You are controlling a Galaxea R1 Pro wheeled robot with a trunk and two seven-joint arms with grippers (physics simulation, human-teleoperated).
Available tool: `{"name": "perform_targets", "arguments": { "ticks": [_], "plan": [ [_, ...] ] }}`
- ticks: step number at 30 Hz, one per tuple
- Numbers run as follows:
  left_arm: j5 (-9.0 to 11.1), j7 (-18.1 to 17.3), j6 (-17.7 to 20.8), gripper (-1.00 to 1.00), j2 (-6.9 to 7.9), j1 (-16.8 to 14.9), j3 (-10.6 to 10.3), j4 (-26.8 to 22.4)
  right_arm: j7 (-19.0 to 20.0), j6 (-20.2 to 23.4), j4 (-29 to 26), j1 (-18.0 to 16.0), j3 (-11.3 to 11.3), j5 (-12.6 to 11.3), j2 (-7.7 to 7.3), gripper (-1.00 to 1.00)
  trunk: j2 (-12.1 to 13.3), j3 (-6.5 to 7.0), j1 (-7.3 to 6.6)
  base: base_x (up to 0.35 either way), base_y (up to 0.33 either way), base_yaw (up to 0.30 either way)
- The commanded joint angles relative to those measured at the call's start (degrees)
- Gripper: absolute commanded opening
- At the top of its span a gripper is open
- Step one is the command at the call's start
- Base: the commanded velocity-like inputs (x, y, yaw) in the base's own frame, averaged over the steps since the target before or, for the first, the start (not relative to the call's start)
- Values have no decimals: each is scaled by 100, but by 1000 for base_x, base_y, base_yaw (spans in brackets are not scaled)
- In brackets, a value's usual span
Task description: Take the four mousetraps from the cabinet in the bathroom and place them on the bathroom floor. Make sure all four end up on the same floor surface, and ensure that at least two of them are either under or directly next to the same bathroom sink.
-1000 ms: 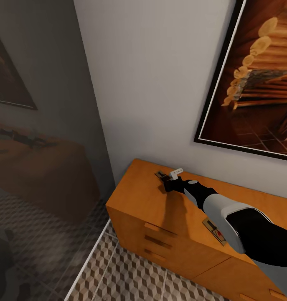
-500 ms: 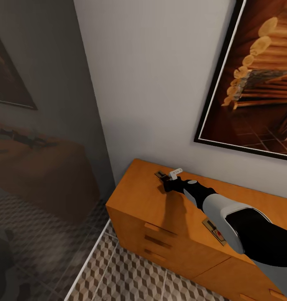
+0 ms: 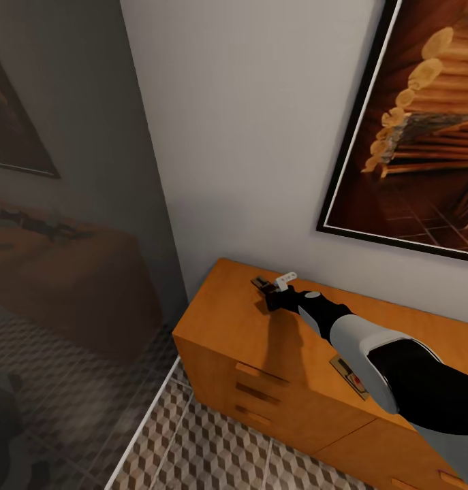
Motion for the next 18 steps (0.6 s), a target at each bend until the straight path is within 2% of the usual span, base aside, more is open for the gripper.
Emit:
{"name": "perform_targets", "arguments": {
  "ticks": [1,13,16,18],
  "plan": [
    [10,28,-26,100,-3,-8,-49,18,13,0,3,-6,31,-38,0,-100,-11,-10,3,0,0,0],
    [10,28,-26,100,-3,-8,-49,20,4,37,-113,-6,17,-36,-4,-100,-11,-10,3,0,0,0],
    [10,28,-26,100,-3,-8,-49,19,-1,166,-278,-6,17,-36,-5,-100,-11,-10,3,0,0,0],
    [10,28,-26,100,-3,-8,-49,18,0,426,-528,-6,18,-35,-13,-100,-11,-10,3,0,0,0]
  ]
}}
